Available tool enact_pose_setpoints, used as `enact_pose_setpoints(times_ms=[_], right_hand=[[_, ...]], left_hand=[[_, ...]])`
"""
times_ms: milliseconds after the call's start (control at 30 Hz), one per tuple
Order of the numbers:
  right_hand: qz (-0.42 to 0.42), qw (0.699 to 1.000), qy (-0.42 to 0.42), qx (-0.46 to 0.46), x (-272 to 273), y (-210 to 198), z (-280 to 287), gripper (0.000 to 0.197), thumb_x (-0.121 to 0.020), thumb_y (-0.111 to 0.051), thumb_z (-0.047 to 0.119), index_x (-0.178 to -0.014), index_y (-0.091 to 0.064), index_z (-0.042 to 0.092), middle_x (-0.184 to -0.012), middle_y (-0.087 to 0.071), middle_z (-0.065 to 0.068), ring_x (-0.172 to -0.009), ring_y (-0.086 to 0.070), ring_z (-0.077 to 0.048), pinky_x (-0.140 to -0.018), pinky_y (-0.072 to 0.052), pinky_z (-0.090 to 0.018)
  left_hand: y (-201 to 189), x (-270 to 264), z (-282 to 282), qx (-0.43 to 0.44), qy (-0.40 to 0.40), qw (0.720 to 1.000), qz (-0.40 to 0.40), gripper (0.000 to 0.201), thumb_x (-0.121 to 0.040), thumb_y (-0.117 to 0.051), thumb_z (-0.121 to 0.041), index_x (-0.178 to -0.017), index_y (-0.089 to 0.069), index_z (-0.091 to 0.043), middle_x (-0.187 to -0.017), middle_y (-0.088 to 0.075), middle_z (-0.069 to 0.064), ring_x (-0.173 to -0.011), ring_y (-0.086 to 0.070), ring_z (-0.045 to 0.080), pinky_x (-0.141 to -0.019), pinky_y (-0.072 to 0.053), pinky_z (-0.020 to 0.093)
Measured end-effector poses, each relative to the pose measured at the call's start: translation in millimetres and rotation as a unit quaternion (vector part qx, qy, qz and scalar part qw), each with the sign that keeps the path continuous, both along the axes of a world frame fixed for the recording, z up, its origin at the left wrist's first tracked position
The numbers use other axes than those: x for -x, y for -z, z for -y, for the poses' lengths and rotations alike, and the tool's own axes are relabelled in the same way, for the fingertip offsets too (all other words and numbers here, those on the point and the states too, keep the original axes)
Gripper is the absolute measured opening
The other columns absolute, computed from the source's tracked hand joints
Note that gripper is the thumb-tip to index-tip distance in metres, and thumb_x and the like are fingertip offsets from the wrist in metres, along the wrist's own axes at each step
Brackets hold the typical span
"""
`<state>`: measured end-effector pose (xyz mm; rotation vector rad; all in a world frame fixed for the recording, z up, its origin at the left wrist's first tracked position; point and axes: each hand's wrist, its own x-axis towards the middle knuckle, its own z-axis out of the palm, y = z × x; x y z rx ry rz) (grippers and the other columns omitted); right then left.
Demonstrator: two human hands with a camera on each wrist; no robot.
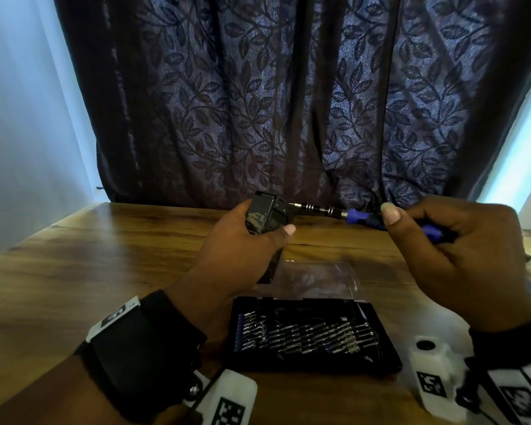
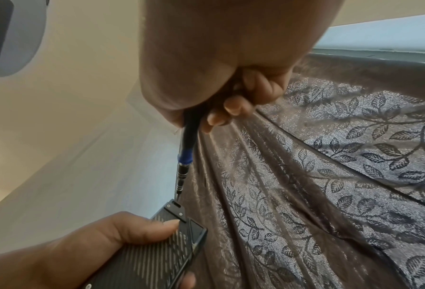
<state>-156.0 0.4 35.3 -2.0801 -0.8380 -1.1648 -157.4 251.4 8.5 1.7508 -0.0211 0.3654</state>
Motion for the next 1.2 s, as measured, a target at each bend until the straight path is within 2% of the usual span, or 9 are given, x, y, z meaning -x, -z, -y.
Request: enact_pose_setpoints(times_ms=[67,133,267,467,833,933,1100,1200], right_hand=[[-0.002,1.000,0.006,0.002,0.5,-0.8,-0.4,0.038,-0.097,-0.064,0.035,-0.065,-0.069,0.015,-0.052,-0.051,0.004,-0.052,-0.049,-0.018,-0.049,-0.031,-0.018],[-0.004,1.000,0.006,0.005,0.6,-0.8,-0.6,0.037,-0.096,-0.065,0.034,-0.065,-0.069,0.015,-0.052,-0.051,0.006,-0.054,-0.051,-0.018,-0.050,-0.029,-0.015],[-0.009,1.000,0.005,0.007,-0.3,0.1,-0.3,0.037,-0.096,-0.065,0.036,-0.066,-0.070,0.016,-0.052,-0.052,0.007,-0.053,-0.051,-0.018,-0.049,-0.031,-0.018],[-0.006,1.000,-0.005,0.005,0.2,0.6,-1.4,0.037,-0.095,-0.065,0.035,-0.065,-0.069,0.014,-0.052,-0.051,0.006,-0.052,-0.049,-0.018,-0.048,-0.032,-0.023],[0.006,1.000,0.002,0.002,-0.5,2.0,-0.7,0.035,-0.097,-0.065,0.035,-0.069,-0.072,0.014,-0.053,-0.054,0.003,-0.055,-0.051,-0.018,-0.049,-0.033,-0.026],[0.011,1.000,0.006,0.004,-0.6,2.0,-0.3,0.035,-0.096,-0.065,0.033,-0.069,-0.072,0.013,-0.053,-0.054,0.002,-0.056,-0.050,-0.019,-0.049,-0.032,-0.024],[0.007,1.000,-0.002,-0.010,0.0,2.4,-1.5,0.035,-0.096,-0.066,0.033,-0.068,-0.072,0.012,-0.052,-0.053,0.002,-0.056,-0.050,-0.020,-0.049,-0.032,-0.021],[0.003,1.000,-0.005,-0.011,-0.3,2.4,-1.3,0.034,-0.095,-0.067,0.032,-0.069,-0.073,0.011,-0.052,-0.054,0.002,-0.056,-0.050,-0.020,-0.049,-0.031,-0.020]], left_hand=[[-1.6,1.4,0.9,0.022,0.012,1.000,-0.009,0.017,-0.087,-0.082,-0.031,-0.099,-0.071,-0.034,-0.089,-0.078,-0.011,-0.084,-0.075,0.010,-0.070,-0.061,0.028],[-2.7,2.1,1.6,0.039,0.020,0.999,-0.014,0.015,-0.087,-0.082,-0.029,-0.098,-0.072,-0.033,-0.089,-0.078,-0.009,-0.085,-0.076,0.013,-0.069,-0.060,0.029],[-3.6,2.9,2.8,0.050,0.026,0.998,-0.016,0.014,-0.087,-0.082,-0.027,-0.095,-0.073,-0.033,-0.091,-0.079,-0.005,-0.088,-0.076,0.019,-0.074,-0.064,0.037],[-4.2,3.8,2.3,0.043,0.029,0.999,-0.012,0.014,-0.087,-0.082,-0.028,-0.096,-0.073,-0.034,-0.093,-0.079,-0.005,-0.090,-0.076,0.019,-0.082,-0.064,0.046],[-3.4,3.3,0.5,0.039,0.036,0.999,-0.007,0.014,-0.086,-0.083,-0.030,-0.094,-0.073,-0.037,-0.095,-0.079,-0.005,-0.094,-0.075,0.021,-0.085,-0.063,0.050],[-2.9,3.2,0.4,0.040,0.039,0.998,-0.011,0.014,-0.086,-0.082,-0.030,-0.095,-0.073,-0.036,-0.095,-0.079,-0.005,-0.093,-0.075,0.020,-0.083,-0.064,0.049],[-3.9,5.5,0.7,0.032,0.040,0.999,-0.008,0.014,-0.087,-0.081,-0.032,-0.096,-0.071,-0.036,-0.092,-0.078,-0.008,-0.087,-0.076,0.015,-0.065,-0.061,0.035],[-3.8,5.2,0.7,0.031,0.035,0.999,-0.012,0.016,-0.087,-0.082,-0.032,-0.098,-0.071,-0.035,-0.093,-0.078,-0.006,-0.089,-0.076,0.017,-0.068,-0.062,0.037]])
